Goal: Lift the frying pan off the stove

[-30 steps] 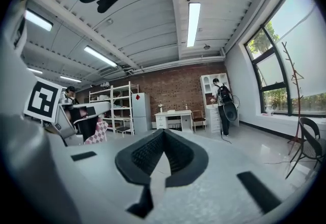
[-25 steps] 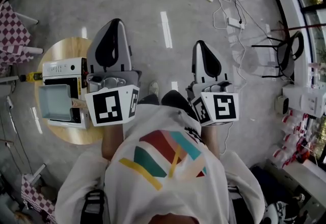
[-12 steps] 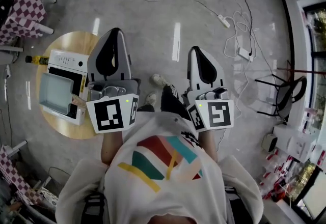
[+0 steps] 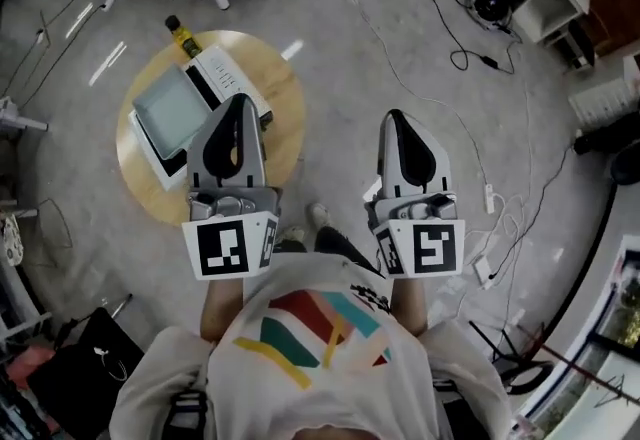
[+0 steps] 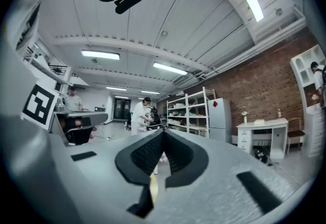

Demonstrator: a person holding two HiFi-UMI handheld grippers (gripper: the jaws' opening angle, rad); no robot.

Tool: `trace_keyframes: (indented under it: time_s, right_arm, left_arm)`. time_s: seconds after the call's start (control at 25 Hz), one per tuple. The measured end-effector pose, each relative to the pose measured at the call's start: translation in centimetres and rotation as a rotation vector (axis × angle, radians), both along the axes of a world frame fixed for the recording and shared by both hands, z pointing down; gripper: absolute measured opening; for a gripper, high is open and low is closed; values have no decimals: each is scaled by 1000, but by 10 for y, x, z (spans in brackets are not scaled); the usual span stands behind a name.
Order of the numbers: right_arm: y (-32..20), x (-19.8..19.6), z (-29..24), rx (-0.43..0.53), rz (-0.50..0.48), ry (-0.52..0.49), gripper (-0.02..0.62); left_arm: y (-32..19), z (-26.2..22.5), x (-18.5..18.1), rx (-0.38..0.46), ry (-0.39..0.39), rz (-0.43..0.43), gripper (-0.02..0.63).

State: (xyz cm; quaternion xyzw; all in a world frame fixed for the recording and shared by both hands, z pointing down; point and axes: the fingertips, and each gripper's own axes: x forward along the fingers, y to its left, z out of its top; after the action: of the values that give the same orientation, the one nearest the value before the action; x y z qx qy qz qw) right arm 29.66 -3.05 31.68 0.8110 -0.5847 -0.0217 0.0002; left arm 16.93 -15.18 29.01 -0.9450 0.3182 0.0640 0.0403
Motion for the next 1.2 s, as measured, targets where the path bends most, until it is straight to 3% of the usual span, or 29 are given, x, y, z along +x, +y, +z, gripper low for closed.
trace_keyframes:
  time_s: [0.32,0.56,0.72,0.84,1.2]
  right_arm:
    - [-93,-57,-4,23,-314,99,-2]
    - [-121,-121,-14,-19,-479,96,-2]
    - [-133,-152,-27,73,-536,194,-2]
    - [-137,-170,-25,63,-548,236,-2]
    - [-137,-184,-17,64,-585,206,-2]
  left_arm:
    - [-35,2,-108,12,-14,-375,6]
    - [-32,-8,-188,-23,6,-575,6]
    - [-29,-8,-216,-31,41,-653,6]
    - [-25,-5,-227,-40,46,-687,6]
    - [-24,-1,-224,-22,61,-698,6]
